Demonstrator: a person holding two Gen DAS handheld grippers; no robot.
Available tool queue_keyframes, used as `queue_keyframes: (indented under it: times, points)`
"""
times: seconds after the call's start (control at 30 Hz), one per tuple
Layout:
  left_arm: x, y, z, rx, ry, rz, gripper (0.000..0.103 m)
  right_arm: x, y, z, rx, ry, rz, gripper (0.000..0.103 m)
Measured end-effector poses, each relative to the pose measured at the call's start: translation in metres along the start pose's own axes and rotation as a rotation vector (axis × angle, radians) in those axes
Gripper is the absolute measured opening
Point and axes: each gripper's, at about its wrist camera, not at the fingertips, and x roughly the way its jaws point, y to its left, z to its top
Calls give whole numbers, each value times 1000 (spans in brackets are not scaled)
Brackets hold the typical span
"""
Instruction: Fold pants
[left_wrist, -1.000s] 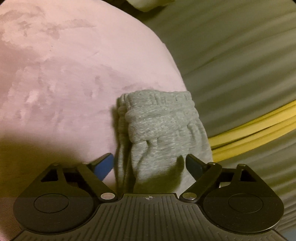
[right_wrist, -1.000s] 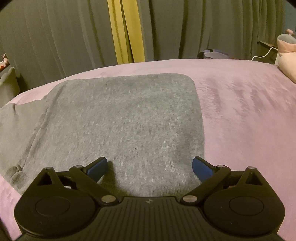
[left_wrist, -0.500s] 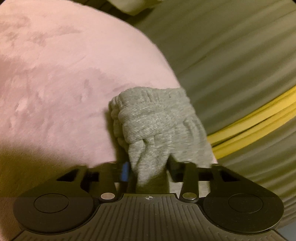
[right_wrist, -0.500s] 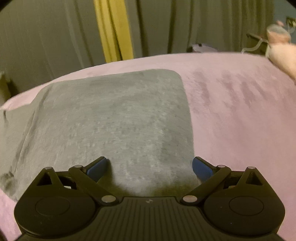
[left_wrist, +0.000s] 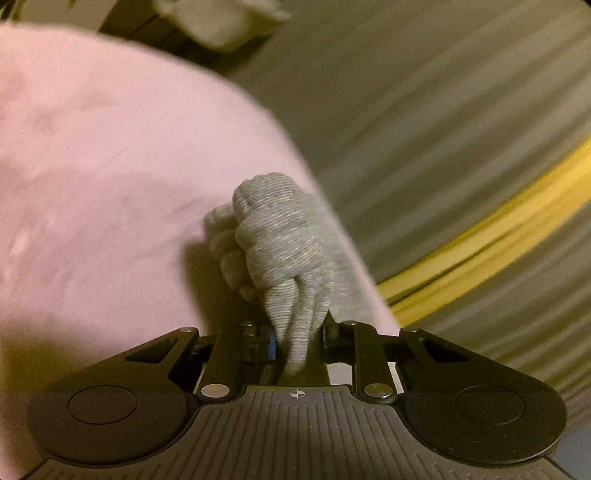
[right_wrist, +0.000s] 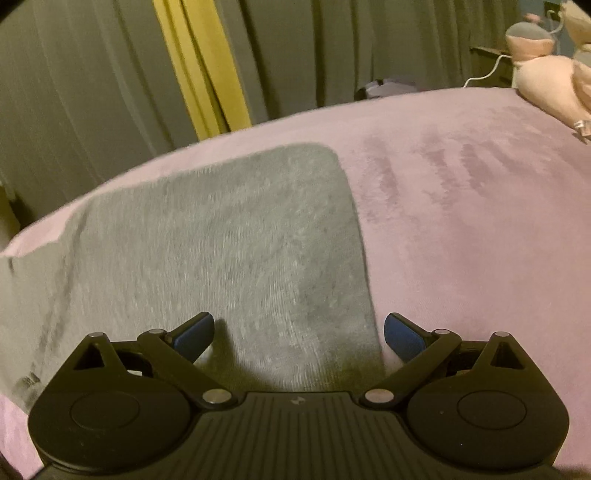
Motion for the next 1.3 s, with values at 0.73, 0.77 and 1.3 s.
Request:
queue_keyframes:
  times: [0.73, 0.77, 1.3]
  points:
    - [-77, -244, -182, 880, 327, -481, 40, -34, -10, -1, 62, -122, 128, 71]
    - [-69, -247, -202, 923, 412, -458, 65, -35, -11, -1, 64, -124, 132, 71]
    - [-35, -130, -105, 423, 387, 62, 93, -7, -18, 11, 309, 78, 454, 80]
